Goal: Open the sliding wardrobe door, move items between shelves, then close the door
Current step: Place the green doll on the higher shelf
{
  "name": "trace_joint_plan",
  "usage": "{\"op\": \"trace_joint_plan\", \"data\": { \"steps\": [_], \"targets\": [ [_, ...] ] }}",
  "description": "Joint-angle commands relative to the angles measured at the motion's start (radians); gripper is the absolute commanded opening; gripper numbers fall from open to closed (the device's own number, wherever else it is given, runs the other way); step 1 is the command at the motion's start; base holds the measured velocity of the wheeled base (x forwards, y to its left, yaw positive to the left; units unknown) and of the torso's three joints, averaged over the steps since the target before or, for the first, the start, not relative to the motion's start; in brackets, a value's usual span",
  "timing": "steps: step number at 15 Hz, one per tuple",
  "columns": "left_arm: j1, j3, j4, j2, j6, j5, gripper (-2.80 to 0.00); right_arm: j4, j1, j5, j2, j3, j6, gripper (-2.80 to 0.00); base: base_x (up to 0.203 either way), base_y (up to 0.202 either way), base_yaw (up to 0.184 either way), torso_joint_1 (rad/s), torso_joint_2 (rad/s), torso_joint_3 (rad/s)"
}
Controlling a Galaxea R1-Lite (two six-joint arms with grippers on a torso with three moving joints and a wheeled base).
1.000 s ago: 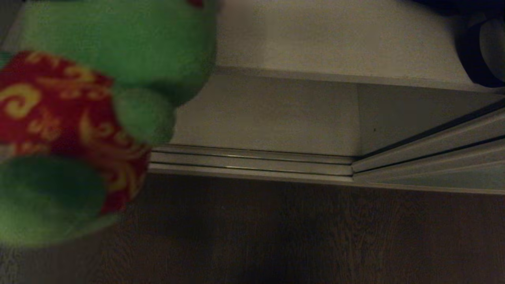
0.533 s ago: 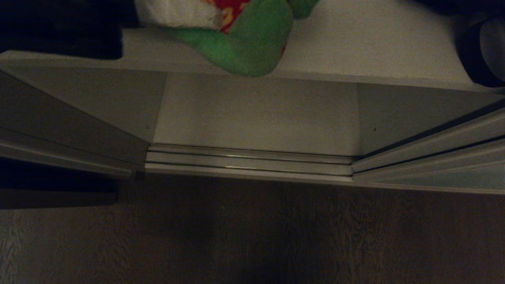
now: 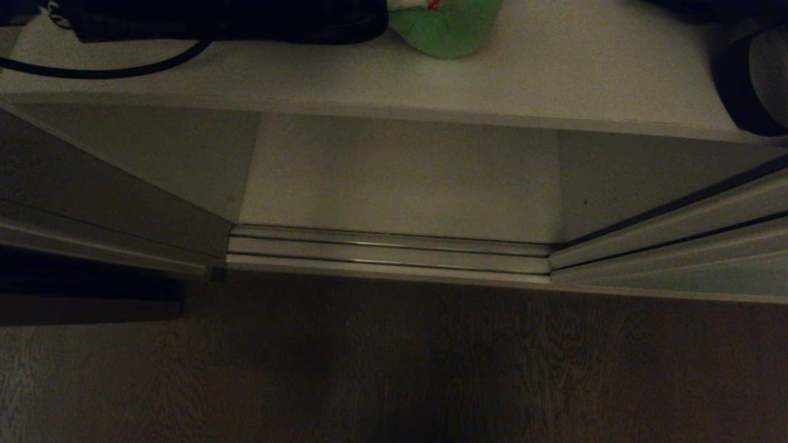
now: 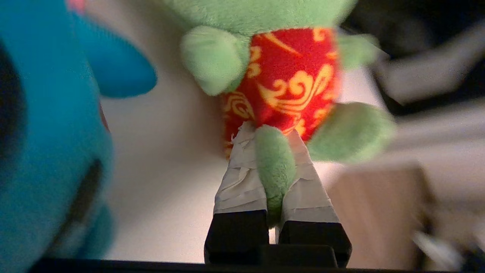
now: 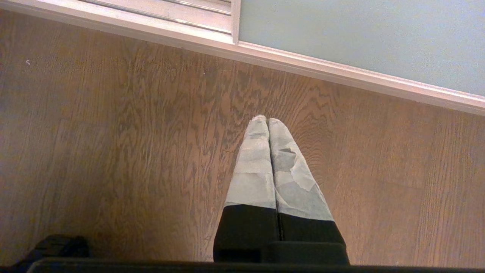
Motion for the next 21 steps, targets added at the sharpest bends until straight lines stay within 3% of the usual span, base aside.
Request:
{"op": "trace_joint_plan", "data": {
  "steps": [1, 6, 19, 20, 21],
  "targets": [
    [-0.017, -0.001, -0.072, 0.067, -0.020, 0.095, -2.80, 0.000, 0.000, 0.001, -0.002, 0.000, -0.001, -2.80, 0.000, 0.000, 0.000, 0.000, 0.00, 0.000],
    [-0.021, -0.001, -0.245, 0.039, -0.031, 0.128, -2.80, 0.000, 0.000, 0.001, -0.002, 0.000, -0.001, -2.80, 0.000, 0.000, 0.000, 0.000, 0.00, 0.000],
    [-0.025, -0.001, -0.100, -0.006, -0.034, 0.137, -2.80, 0.000, 0.000, 0.001, 0.000, 0.000, -0.001, -2.80, 0.000, 0.000, 0.000, 0.000, 0.00, 0.000],
    [-0.025, -0.001, -0.104, -0.007, -0.040, 0.136, 0.00, 0.000, 0.000, 0.001, -0.001, 0.000, -0.001, -2.80, 0.000, 0.000, 0.000, 0.000, 0.00, 0.000],
    [-0.024, -0.001, -0.105, -0.012, -0.041, 0.134, 0.00, 0.000, 0.000, 0.001, -0.001, 0.000, -0.001, -2.80, 0.000, 0.000, 0.000, 0.000, 0.00, 0.000]
  ]
}}
